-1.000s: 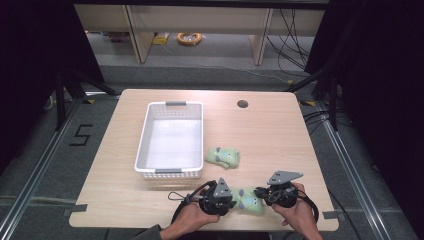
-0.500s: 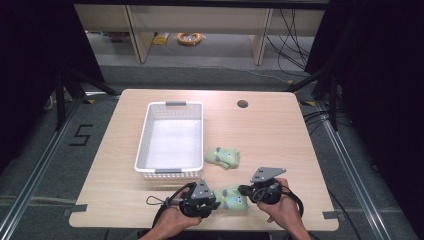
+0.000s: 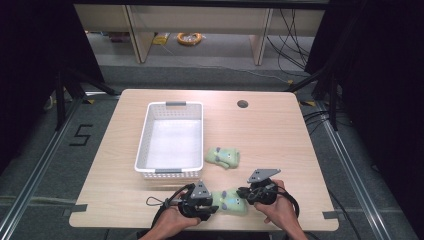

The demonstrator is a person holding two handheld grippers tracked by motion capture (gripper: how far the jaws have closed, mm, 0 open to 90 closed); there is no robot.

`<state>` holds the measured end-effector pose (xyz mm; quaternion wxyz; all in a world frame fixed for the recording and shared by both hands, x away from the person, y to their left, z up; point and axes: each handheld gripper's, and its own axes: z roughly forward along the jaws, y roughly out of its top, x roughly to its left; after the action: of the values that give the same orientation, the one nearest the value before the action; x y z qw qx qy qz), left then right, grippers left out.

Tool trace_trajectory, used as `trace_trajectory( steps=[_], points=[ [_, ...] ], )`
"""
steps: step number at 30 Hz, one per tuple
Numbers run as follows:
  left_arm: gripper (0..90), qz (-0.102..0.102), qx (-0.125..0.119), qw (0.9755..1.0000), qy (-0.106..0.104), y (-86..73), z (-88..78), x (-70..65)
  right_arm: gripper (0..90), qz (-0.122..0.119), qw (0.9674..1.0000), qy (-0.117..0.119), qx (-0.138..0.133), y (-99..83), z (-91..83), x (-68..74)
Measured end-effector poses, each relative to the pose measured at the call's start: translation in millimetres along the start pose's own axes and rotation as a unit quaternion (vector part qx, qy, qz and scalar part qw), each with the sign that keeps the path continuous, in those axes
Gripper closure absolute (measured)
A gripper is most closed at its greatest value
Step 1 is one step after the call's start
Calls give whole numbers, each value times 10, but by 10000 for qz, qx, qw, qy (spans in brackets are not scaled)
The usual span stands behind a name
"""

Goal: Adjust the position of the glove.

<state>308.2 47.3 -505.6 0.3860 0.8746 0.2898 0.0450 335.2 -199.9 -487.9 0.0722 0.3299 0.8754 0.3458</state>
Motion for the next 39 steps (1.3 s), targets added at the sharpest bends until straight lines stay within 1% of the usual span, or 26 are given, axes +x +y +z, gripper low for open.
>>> trace_trajectory(
  steps=[1,4,5,6,7,10,12,13,14,18,21,22,24,25,26,27,28,29,30,31,33,34,35,36,38,39],
  points=[
    [515,-162,-25,9998,85,-4,-5,-10,759,10,10000,-1,-1,1,4,3],
    [385,-96,-59,9997,224,4,-79,1,689,-13,10000,-1,-41,10,-34,-10],
    [346,-232,-102,9994,244,-3,-102,-12,657,3,9999,-70,-117,10,-49,-23],
    [326,-222,-126,9994,248,-9,-130,-15,627,73,9998,-84,-153,22,-80,-37],
    [319,-143,-108,9996,233,-18,-167,-17,613,42,9999,-74,-132,35,-118,-65],
    [318,-154,-136,9993,305,-66,-238,-28,570,154,9990,-249,-350,65,-169,-120],
    [309,-267,-172,9992,256,-95,-272,-33,537,180,9989,-267,-335,97,-206,-171],
    [309,-159,-136,9994,274,-103,-296,-17,535,314,9982,-317,-400,111,-209,-179],
    [309,-303,-191,9991,244,-121,-307,-24,527,246,9983,-362,-393,132,-221,-211],
    [301,-338,-258,9987,286,-151,-335,9,482,508,9967,-453,-440,238,-243,-298],
    [297,-421,-293,9983,291,-172,-346,27,481,495,9963,-558,-437,338,-203,-399],
    [297,-340,-277,9984,370,-177,-357,41,480,492,9956,-604,-527,369,-170,-426],
    [294,-487,-355,9976,337,-192,-356,33,469,570,9960,-585,-370,444,-156,-468],
    [294,-339,-272,9984,365,-196,-371,58,463,557,9958,-616,-384,469,-121,-490],
    [294,-375,-286,9982,373,-204,-375,51,460,659,9954,-605,-350,504,-108,-498],
    [294,-431,-338,9979,335,-209,-372,42,458,581,9953,-657,-417,525,-70,-526],
    [293,-459,-341,9978,329,-213,-374,37,458,664,9956,-598,-291,558,-64,-535],
    [293,-421,-350,9980,325,-216,-375,43,451,620,9947,-674,-470,571,-2,-562],
    [293,-380,-304,9983,315,-217,-388,51,445,584,9960,-614,-277,605,-2,-595],
    [293,-519,-353,9975,316,-221,-387,38,444,660,9957,-609,-243,628,29,-605],
    [292,-403,-361,9980,340,-222,-406,60,440,606,9958,-669,-175,664,98,-651],
    [292,-504,-380,9974,348,-224,-409,54,440,671,9956,-644,-86,689,117,-664],
    [291,-408,-340,9980,357,-226,-421,74,439,680,9955,-656,-72,710,147,-688],
    [290,-525,-366,9973,351,-233,-418,70,439,685,9953,-674,-97,726,183,-708],
    [290,-398,-313,9979,413,-234,-429,97,438,724,9950,-689,9,773,226,-739],
    [290,-438,-329,9978,364,-237,-430,98,438,695,9947,-753,-27,788,271,-757]
  ],
)
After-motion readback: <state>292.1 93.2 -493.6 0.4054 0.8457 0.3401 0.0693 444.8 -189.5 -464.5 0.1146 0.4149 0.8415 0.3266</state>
